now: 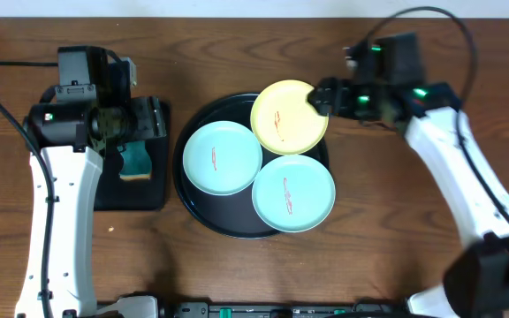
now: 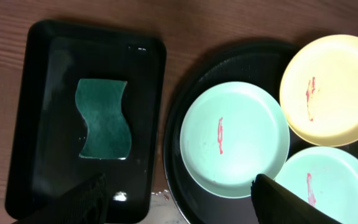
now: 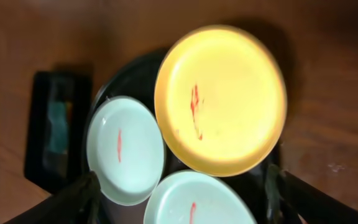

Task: Clean dirty plates on tray and stack at the side
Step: 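Move left gripper to the sponge and right gripper to the upper pale green plate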

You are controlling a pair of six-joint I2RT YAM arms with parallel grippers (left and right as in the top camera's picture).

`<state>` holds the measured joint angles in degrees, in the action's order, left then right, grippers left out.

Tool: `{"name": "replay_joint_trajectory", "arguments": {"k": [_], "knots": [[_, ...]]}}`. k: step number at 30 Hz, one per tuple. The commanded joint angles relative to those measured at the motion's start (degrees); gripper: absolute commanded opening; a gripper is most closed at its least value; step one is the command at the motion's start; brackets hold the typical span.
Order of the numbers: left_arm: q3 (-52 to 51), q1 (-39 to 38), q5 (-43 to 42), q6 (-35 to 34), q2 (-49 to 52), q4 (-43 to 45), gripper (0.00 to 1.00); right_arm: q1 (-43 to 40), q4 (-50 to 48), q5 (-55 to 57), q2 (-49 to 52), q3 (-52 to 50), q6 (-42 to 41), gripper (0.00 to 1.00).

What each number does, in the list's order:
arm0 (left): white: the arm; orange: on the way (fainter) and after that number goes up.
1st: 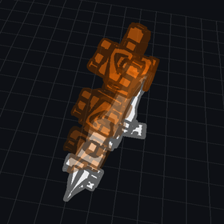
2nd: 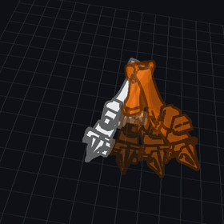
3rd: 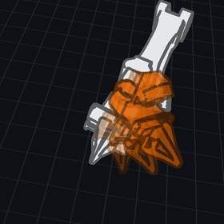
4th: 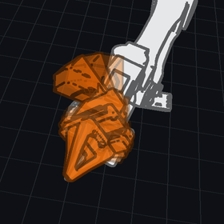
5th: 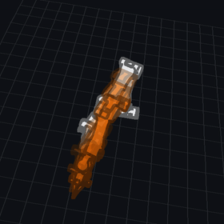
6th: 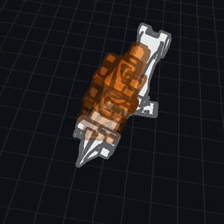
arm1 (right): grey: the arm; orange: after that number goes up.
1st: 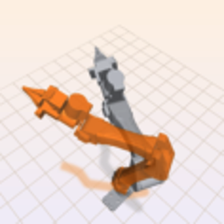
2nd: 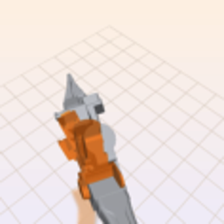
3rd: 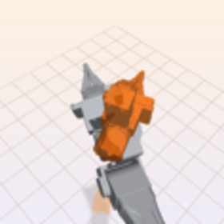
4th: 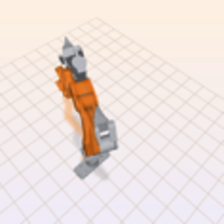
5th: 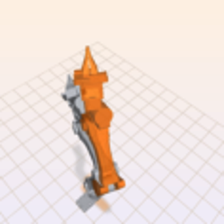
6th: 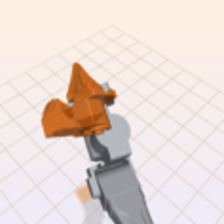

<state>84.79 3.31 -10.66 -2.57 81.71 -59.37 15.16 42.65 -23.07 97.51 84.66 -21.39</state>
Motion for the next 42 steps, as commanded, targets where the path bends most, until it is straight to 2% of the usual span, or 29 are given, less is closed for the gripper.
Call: {"name": "replay_joint_trajectory", "arguments": {"k": [1, 5, 10, 14, 18, 28, 42], "knots": [[1.0, 0.1, -0.7, 0.4, 0.0, 0.1, 0.74, 4.2, 4.2, 5.7, 4.7, 8.0, -2.4, 0.77], [1.0, 0.2, -0.5, 0.4, 0.0, 0.3, 0.74, 9.4, 9.8, 8.9, 11.4, 15.1, -4.3, 0.68], [1.0, 0.3, 4.6, 0.3, 0.0, 0.2, 0.75, 14.2, 11.0, 11.8, 15.6, 16.2, -8.8, 0.47], [1.0, 1.9, 10.1, -5.1, 0.0, 0.0, 0.74, 17.6, 10.7, 16.3, 18.6, 16.1, -10.3, 0.4], [0.9, 4.7, 10.7, -5.9, 0.0, -0.5, 0.74, 20.2, 10.3, 18.2, 21.7, 16.1, -10.3, 0.33], [0.8, 7.1, 10.7, -5.6, 2.6, -1.7, 0.74, 22.7, 9.4, 19.0, 28.3, 16.1, -11.0, 0.22], [0.8, 7.1, 10.7, -5.6, 8.8, -2.3, 0.74, 23.7, 9.4, 19.6, 31.8, 16.0, -11.2, 0.15]]}}
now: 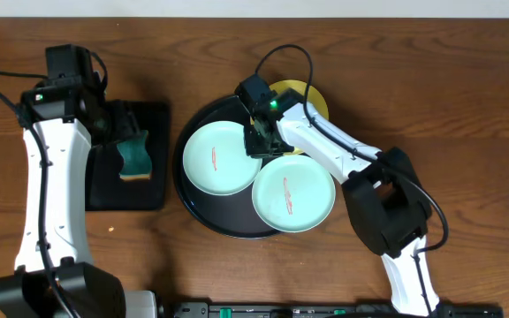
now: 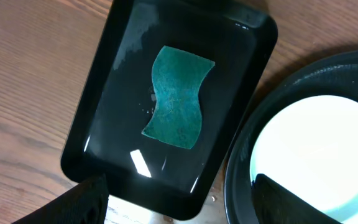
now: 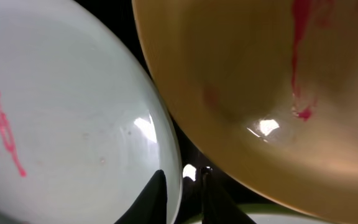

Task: Clean dirty plates on tray and stack at the side
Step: 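Move left gripper to the sponge and right gripper to the upper pale green plate, then grasp the green sponge with the left gripper and lift it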

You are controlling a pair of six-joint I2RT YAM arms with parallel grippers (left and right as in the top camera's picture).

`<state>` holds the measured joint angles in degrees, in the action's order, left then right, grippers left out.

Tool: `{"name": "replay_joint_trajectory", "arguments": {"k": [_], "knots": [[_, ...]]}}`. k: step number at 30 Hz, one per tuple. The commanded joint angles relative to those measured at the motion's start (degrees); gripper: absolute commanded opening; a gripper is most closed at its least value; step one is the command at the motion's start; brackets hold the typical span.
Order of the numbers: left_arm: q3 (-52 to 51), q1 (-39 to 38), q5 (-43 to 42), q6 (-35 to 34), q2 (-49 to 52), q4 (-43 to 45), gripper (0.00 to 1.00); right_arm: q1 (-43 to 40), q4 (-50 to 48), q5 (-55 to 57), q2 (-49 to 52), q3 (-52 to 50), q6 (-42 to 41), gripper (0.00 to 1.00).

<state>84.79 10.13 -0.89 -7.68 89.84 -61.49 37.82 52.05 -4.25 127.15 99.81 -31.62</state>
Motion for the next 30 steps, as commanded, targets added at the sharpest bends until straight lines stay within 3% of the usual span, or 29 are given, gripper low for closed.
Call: {"name": "replay_joint_trajectory", "arguments": {"k": [1, 8, 19, 22, 25, 30], "knots": [[0.8, 0.3, 1.0, -0.5, 0.8, -0.2, 0.74, 1.1, 0.0, 0.8, 2.3, 0.9, -0.9, 0.13], [0.8, 0.3, 1.0, 0.4, 0.9, -0.2, 0.74, 1.3, -0.8, 1.0, 3.5, 0.9, -0.9, 0.01], [-0.3, 0.3, 0.9, 2.2, 6.1, 0.0, 0.72, 1.3, -1.2, 2.8, 3.5, 0.8, -0.4, 0.01], [-0.3, 0.3, -0.4, 4.6, 9.6, 0.5, 0.68, 1.3, -1.4, 2.8, 3.5, 0.6, 0.0, 0.01], [-0.3, 0.3, -0.3, 7.2, 14.2, 1.3, 0.57, 1.3, -1.5, 2.8, 3.5, 0.6, 0.0, 0.01], [-0.3, 1.9, -0.4, 10.5, 20.0, 3.1, 0.52, 1.3, -1.5, 2.8, 3.5, 0.6, 0.9, 0.01]]}}
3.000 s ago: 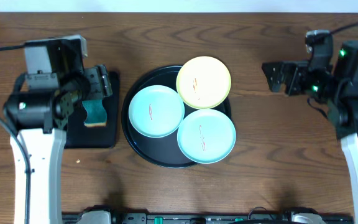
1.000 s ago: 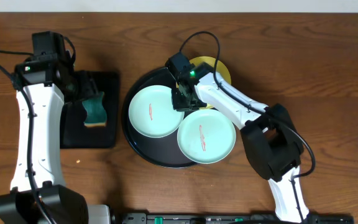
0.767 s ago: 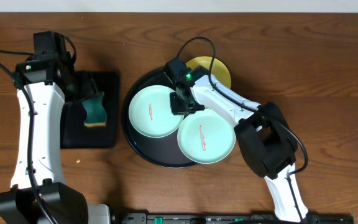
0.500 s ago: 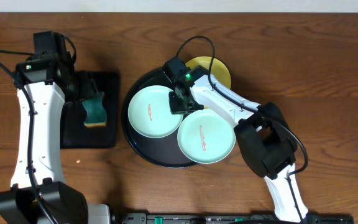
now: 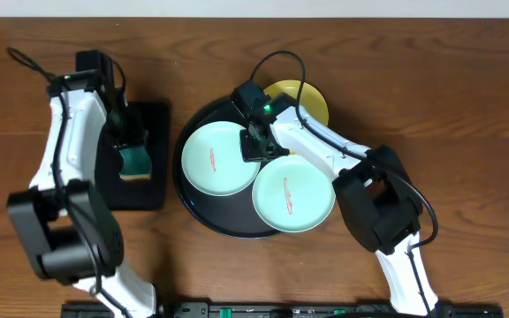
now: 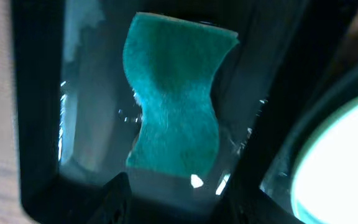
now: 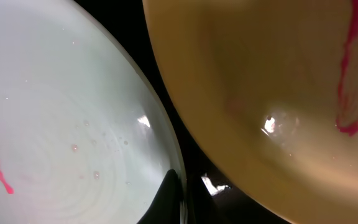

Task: Clean dirty plates on tray and stack at the side
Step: 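Grasp the green sponge with the left gripper and lift it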

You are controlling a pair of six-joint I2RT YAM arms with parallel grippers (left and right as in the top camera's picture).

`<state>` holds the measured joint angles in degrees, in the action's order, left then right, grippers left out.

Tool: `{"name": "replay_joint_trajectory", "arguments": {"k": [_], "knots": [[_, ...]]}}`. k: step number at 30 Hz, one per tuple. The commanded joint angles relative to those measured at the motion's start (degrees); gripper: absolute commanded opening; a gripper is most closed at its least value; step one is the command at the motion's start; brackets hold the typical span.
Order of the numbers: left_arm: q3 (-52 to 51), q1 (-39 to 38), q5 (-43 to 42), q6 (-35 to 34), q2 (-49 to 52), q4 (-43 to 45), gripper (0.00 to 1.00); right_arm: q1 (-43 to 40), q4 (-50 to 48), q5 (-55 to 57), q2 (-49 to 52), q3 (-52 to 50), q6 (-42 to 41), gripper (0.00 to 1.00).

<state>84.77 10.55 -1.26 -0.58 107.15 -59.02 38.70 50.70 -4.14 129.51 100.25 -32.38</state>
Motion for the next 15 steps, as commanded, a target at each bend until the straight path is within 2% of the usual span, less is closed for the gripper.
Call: {"name": "replay_joint_trajectory", "arguments": {"k": [1, 6, 11, 15], "knots": [[-0.3, 1.9, -0.1, 3.4, 3.9, 1.2, 0.52, 0.4, -0.2, 2.7, 1.1, 0.1, 1.7, 0.01], [-0.3, 3.2, -7.3, 6.4, 8.5, 2.8, 0.52, 0.4, -0.3, 2.7, 1.1, 0.1, 1.7, 0.01], [-0.3, 3.1, -7.3, 6.4, 12.0, 4.3, 0.5, 0.4, -0.3, 2.7, 1.1, 0.1, 1.8, 0.01], [-0.3, 3.1, -7.3, 6.3, 13.5, 5.0, 0.39, 0.4, -0.3, 2.7, 1.1, 0.1, 1.8, 0.01]]}}
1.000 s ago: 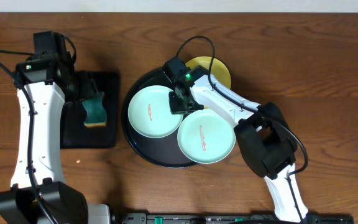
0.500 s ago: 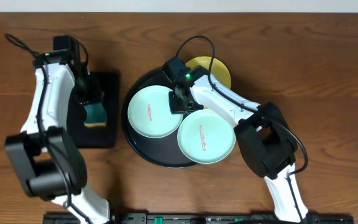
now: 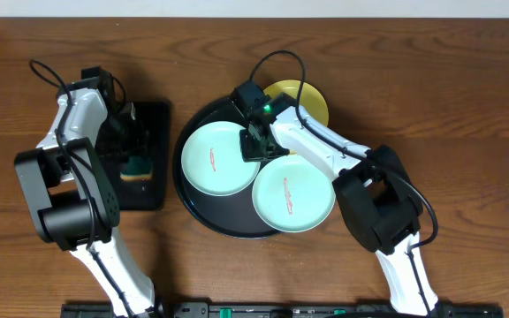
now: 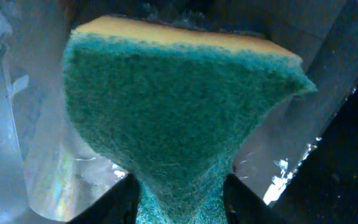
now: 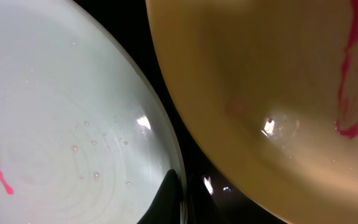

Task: Clean dirty plates on tray and stack at the side
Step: 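Grasp the green sponge with the left gripper and lift it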

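Three plates with red smears lie on the round black tray [image 3: 203, 221]: a teal plate [image 3: 219, 161] on the left, a second teal plate [image 3: 292, 194] at the front right, and a yellow plate [image 3: 306, 99] at the back, partly under my right arm. My right gripper [image 3: 254, 147] [image 5: 184, 196] is shut on the right rim of the left teal plate [image 5: 61, 124], next to the yellow plate [image 5: 278, 93]. My left gripper [image 3: 134, 143] [image 4: 180, 202] is down in the sponge tray, its fingers pressed on both sides of the green sponge [image 4: 179, 106] [image 3: 137, 167].
The rectangular black sponge tray [image 3: 144, 196] stands left of the round tray, wet inside [image 4: 30, 124]. Brown wooden table [image 3: 449, 62] lies all around, with bare wood to the right of the round tray. Both arms' cables run over the back of the table.
My left gripper has come down from above the sponge to around its narrow middle, and the sponge now fills that wrist view. My right gripper still holds the teal plate's rim.
First both grippers hung open, the left over the sponge tray, the right beyond the yellow plate. Then the right was down between the left teal plate and the yellow plate, jaws around the teal rim. It then shut there, and the left lowered onto the sponge.
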You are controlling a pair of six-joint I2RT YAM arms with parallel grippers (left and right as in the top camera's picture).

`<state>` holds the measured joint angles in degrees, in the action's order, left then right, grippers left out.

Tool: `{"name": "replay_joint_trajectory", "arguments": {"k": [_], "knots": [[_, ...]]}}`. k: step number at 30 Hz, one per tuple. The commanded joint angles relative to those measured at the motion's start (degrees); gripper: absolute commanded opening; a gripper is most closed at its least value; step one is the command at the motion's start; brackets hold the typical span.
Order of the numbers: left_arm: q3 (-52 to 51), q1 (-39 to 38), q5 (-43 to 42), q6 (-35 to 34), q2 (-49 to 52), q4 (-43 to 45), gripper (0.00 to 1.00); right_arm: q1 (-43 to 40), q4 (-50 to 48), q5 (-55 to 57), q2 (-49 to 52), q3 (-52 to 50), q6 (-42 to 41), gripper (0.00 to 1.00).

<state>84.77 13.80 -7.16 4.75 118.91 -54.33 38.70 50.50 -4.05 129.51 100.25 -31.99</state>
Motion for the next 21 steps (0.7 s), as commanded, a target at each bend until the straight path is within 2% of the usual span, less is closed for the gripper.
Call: {"name": "replay_joint_trajectory", "arguments": {"k": [1, 4, 6, 15, 21], "knots": [[-0.3, -0.1, -1.4, 1.0, 1.8, 0.4, 0.34, 0.4, -0.1, 2.6, 1.1, 0.1, 1.4, 0.01], [-0.3, -0.1, -1.4, 1.0, 1.7, 0.7, 0.15, 0.4, -0.1, 2.6, 1.1, 0.1, 1.4, 0.01], [-0.3, -0.1, -1.4, 1.0, 1.7, 0.7, 0.08, 0.4, -0.1, 2.6, 1.1, 0.1, 1.4, 0.01], [2.3, -0.1, -1.2, -1.2, -4.2, -1.8, 0.07, 0.4, -0.1, 3.1, 1.1, 0.1, 1.7, 0.01], [2.9, -1.1, -1.5, -7.6, -14.3, -3.2, 0.07, 0.4, -0.2, 3.1, 1.1, 0.1, 1.9, 0.01]]}}
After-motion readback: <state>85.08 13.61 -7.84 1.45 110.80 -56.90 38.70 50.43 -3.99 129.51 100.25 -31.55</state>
